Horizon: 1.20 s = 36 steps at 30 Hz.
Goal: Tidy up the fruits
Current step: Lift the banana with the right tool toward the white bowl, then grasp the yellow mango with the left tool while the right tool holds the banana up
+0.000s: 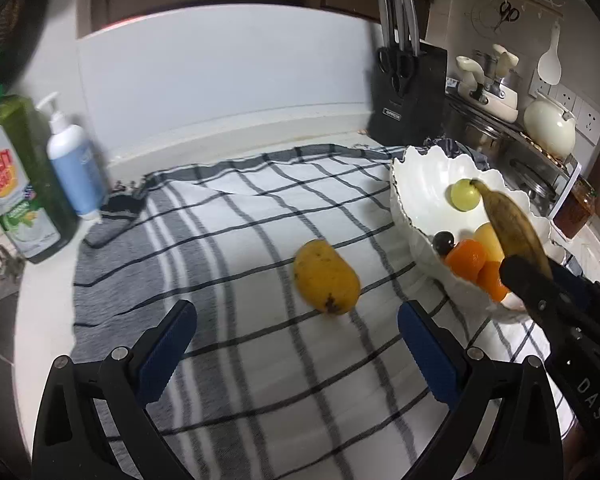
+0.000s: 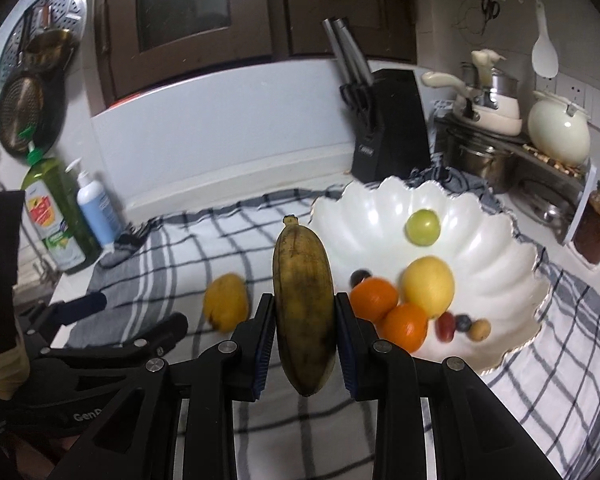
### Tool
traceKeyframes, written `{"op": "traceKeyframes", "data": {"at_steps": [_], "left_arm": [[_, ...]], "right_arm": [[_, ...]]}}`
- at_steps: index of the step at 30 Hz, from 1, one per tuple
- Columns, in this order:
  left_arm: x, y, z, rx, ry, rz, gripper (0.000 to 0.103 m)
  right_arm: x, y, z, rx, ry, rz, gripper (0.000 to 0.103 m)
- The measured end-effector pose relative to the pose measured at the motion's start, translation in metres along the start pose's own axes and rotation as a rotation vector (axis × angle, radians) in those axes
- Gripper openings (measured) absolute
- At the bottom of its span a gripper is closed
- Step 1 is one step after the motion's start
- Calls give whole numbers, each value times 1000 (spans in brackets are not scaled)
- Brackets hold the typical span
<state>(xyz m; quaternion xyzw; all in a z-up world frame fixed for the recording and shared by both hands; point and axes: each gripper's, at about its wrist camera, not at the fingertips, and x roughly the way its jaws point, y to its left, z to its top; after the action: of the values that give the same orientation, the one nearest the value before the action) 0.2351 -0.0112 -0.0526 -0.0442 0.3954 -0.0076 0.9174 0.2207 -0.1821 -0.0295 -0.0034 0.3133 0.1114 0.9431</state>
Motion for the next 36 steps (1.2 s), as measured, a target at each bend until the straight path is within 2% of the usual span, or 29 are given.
{"op": "traceKeyframes", "data": {"at_steps": [5,12,18,24,28,31,36], "left_arm": [[22,-6,13,7,7,-5,99],[53,-14,23,35,50,-26,82],[73,-18,21,46,87,-32,79],[91,-22,17,47,124,-40,69],[99,-22,15,49,128,-35,65],[104,-21,15,47,134,-35,58],[107,-19,15,50,126,-38,55]], "right_arm": [[10,-7,12,-1,-17,-31,30],[29,-17,23,18,-19,-46,30],[40,-21,29,6,-24,-61,30],[49,-22,29,1,-17,-59,30],[54,-21,28,-7,-10,-61,30],[58,-21,27,-8,-3,-63,30],[63,-21,24,-8,10,-60,30]]}}
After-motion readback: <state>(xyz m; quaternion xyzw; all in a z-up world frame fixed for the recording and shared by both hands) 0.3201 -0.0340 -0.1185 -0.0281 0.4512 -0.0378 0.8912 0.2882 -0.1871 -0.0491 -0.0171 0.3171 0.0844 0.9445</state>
